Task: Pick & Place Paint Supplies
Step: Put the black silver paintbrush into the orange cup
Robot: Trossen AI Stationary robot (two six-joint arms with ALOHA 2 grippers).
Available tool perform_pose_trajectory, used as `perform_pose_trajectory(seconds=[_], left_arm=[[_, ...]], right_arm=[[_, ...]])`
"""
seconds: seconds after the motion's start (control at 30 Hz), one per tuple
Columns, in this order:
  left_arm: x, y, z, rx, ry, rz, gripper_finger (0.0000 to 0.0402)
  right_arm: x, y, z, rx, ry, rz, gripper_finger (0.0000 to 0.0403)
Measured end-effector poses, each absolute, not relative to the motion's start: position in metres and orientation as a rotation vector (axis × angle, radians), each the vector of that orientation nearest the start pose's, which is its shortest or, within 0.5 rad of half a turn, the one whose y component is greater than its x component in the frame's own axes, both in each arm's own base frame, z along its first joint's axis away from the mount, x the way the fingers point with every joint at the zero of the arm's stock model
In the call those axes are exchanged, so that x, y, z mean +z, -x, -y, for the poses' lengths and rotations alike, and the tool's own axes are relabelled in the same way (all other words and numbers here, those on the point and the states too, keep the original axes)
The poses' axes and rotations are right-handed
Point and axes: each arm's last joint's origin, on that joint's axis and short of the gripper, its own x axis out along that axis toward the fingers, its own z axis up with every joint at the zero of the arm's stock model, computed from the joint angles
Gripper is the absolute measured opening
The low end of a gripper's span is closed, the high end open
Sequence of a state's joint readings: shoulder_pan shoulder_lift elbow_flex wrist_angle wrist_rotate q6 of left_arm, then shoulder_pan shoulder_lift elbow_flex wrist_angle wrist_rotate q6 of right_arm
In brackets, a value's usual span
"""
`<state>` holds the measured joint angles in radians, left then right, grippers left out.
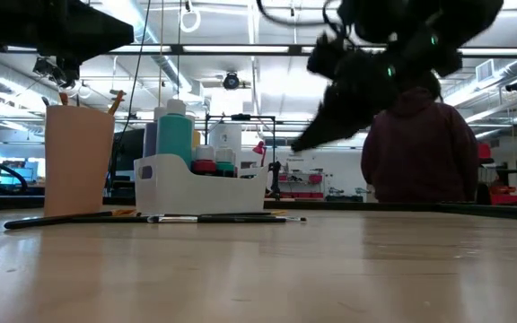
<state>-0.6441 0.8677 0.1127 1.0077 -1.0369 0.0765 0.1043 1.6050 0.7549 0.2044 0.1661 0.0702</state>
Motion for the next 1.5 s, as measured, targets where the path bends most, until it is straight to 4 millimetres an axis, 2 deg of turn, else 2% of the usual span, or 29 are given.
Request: perform_pose_trajectory(seconds=[0.1, 0.27, 0.43, 0.6, 0.77, 1.07, 1.2, 1.33, 1.5], left_arm=[[0.201, -0.134, 0.069, 0.392, 0.132, 0.158, 0.0082], [0.201, -0.134, 0.069, 0.392, 0.132, 0.159, 0.0082], [0.201, -0.134, 0.069, 0.391, 0.148, 0.161, 0.0082], [0.201, -0.134, 0.070, 0.391, 0.147, 0.159, 0.0082], [0.201, -0.134, 0.070, 0.391, 0.147, 0.159, 0.0082], [0.201, -0.134, 0.070, 0.386, 0.149, 0.159, 0.0082], [0.201, -0.134, 0.070, 0.369, 0.165, 0.165, 0.0082], [0.204, -0.135, 0.071, 0.346, 0.175, 0.177, 0.0082], [0.217, -0.138, 0.074, 0.316, 0.128, 0.198, 0.0082]], right_arm=[[0.141, -0.310, -0.028, -0.083, 0.022, -0.662, 0.0152], [0.115, -0.313, -0.026, -0.090, 0.026, -0.711, 0.0152], [0.100, -0.315, -0.017, -0.091, 0.010, -0.752, 0.0152], [0.094, -0.319, -0.009, -0.060, -0.035, -0.734, 0.0151], [0.094, -0.319, -0.004, -0.042, -0.050, -0.740, 0.0118], [0.093, -0.318, -0.003, -0.035, -0.003, -0.761, 0.0017], [0.097, -0.316, -0.004, -0.008, 0.051, -0.764, 0.0006], [0.110, -0.312, -0.008, 0.036, 0.110, -0.760, 0.0003], [0.152, -0.317, -0.018, 0.059, 0.284, -0.697, 0.0002]])
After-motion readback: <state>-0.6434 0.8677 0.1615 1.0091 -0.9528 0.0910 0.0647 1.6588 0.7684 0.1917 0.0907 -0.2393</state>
